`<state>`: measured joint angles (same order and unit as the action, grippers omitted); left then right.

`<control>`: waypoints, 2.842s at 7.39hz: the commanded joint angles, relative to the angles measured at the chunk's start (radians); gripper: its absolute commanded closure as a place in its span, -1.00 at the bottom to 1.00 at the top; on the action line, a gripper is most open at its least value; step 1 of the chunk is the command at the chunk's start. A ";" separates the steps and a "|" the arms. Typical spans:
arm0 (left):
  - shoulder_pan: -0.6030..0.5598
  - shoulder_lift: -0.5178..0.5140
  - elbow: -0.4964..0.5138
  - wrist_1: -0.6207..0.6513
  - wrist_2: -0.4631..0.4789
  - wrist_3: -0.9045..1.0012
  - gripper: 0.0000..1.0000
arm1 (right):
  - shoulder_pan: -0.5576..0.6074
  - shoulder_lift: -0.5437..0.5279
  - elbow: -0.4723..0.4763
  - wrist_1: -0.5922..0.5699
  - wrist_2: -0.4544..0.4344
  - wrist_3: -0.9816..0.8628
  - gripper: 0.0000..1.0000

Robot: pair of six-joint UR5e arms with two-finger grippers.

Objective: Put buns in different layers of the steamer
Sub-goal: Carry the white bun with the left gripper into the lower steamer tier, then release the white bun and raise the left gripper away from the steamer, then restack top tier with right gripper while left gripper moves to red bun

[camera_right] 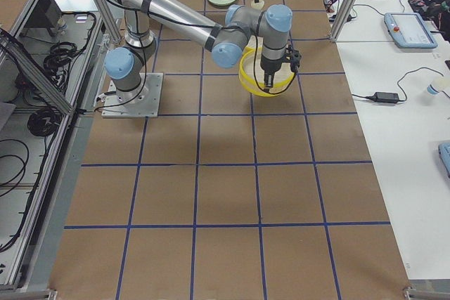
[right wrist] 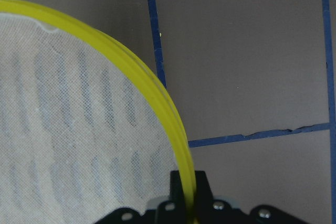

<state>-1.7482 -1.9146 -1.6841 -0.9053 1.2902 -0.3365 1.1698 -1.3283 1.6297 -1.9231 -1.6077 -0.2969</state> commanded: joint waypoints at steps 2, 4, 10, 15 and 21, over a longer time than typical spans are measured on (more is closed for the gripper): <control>-0.088 -0.099 0.037 0.063 -0.028 -0.126 -0.76 | 0.001 0.000 -0.001 -0.001 0.000 0.002 0.74; -0.088 -0.086 0.038 0.062 -0.023 -0.109 -1.00 | 0.002 0.000 0.015 -0.005 0.002 0.002 0.74; 0.370 0.081 0.003 -0.246 0.066 0.472 -1.00 | 0.317 -0.017 0.013 -0.017 0.054 0.452 0.73; 0.469 0.223 -0.314 -0.428 0.262 0.607 -1.00 | 0.533 0.092 0.015 -0.083 0.025 0.766 0.74; 0.470 0.071 -0.309 -0.247 0.314 0.673 -1.00 | 0.562 0.126 0.022 -0.117 0.026 0.791 0.73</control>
<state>-1.2778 -1.7985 -1.9972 -1.2006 1.5985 0.3354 1.7313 -1.2033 1.6515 -2.0389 -1.5841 0.4936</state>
